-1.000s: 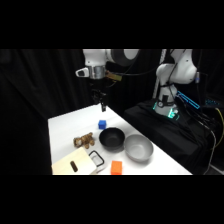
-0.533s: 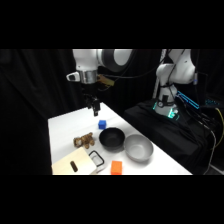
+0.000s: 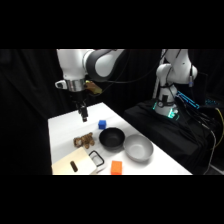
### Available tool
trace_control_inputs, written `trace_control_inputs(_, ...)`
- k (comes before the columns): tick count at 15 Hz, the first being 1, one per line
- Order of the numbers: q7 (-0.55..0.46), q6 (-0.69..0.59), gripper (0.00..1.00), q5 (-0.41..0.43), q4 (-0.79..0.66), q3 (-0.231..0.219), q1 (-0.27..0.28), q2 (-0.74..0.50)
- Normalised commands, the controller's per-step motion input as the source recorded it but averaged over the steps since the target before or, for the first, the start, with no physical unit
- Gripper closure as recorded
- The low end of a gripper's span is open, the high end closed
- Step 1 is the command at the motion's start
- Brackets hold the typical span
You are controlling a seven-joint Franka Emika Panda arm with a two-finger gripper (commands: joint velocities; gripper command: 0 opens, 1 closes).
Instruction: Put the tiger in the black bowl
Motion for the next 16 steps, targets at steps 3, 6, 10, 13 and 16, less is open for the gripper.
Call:
trace_control_inputs(3,0.02,0.06,0.00,0.062,0.32,0.023,-0.058,0.36)
trace_control_inputs(6,0.03,0.07,0.00,0.091,0.28,0.057,-0.038,0.33)
trace_control_inputs(10,0.00,0.10,0.00,0.123,0.28,0.078,-0.054,0.29)
trace_control_inputs(13,-0.03,0.14,0.00,0.125,0.27,0.077,-0.074,0.28)
trace_control_inputs(16,-0.03,0.13,0.00,0.090,0.25,0.057,-0.077,0.24)
